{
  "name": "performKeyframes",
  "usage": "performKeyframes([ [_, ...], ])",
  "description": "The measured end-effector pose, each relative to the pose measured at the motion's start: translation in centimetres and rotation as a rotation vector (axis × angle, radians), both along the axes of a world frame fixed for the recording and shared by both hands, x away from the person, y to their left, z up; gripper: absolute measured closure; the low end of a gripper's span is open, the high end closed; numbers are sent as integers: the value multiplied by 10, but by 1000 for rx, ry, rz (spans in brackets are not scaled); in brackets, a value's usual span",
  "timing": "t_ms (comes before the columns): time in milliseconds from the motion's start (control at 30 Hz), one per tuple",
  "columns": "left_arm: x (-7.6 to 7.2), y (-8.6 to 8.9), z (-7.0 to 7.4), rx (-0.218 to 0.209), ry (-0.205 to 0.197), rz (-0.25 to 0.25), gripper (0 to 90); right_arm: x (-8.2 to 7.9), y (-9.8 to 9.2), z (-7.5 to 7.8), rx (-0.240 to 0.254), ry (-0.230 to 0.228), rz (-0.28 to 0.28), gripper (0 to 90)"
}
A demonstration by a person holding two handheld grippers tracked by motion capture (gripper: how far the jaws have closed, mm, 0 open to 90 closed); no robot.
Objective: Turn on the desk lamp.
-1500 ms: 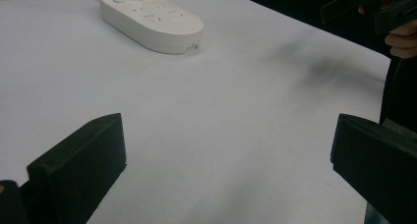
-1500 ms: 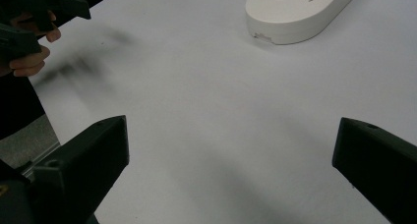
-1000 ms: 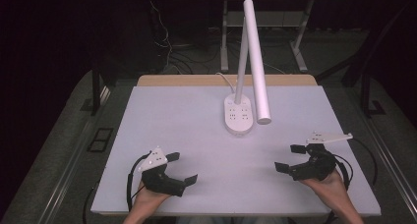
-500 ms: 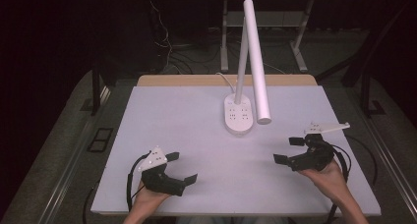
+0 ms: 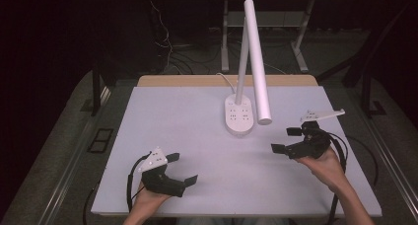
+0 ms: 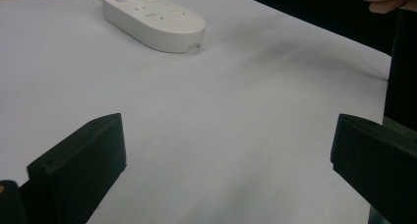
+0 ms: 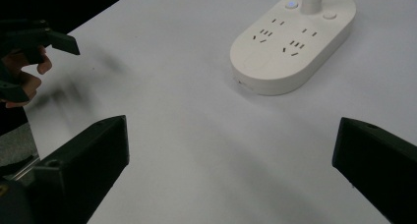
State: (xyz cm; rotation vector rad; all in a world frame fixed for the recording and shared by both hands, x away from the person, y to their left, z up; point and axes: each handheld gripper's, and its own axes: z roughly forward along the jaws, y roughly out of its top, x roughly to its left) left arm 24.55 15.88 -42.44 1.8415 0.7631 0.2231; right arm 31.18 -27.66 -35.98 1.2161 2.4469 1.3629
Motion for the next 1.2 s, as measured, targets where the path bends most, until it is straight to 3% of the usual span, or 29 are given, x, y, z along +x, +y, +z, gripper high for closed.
performKeyframes([
  [567, -1, 1, 0, -2, -2, -2, 0, 35, 17, 15, -25, 14, 20, 4],
  [1200, -1, 0, 0, -5, 2, -3, 0, 71, 26, 14, -29, 25, 14, 4],
])
